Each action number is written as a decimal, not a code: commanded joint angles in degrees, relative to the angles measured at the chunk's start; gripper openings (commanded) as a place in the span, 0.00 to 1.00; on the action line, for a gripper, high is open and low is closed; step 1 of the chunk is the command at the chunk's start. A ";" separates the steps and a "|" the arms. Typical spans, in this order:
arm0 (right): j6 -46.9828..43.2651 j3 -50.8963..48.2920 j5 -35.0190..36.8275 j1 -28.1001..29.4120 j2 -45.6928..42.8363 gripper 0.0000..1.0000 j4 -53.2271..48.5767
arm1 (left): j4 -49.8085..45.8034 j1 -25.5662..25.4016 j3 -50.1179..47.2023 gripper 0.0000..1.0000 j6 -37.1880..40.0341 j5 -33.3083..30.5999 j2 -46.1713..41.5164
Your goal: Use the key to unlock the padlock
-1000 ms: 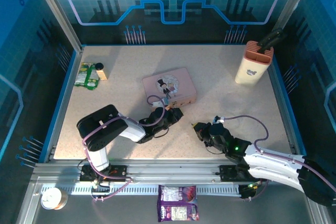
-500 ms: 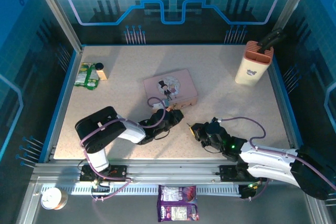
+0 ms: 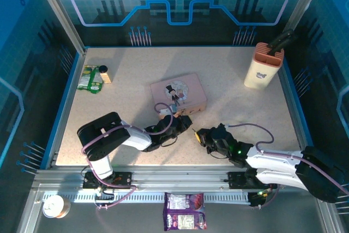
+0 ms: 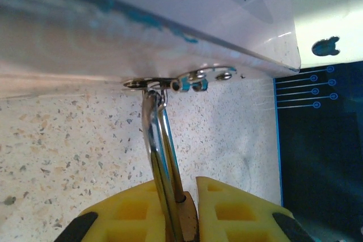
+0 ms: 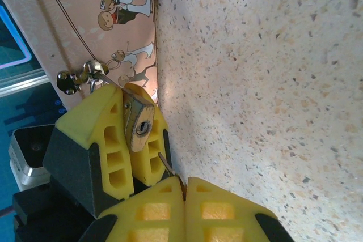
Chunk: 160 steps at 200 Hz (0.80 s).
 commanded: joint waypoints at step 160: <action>5.61 -0.04 2.23 0.73 1.51 0.00 2.98 | 8.54 -2.16 2.03 0.00 -2.56 -0.55 -5.28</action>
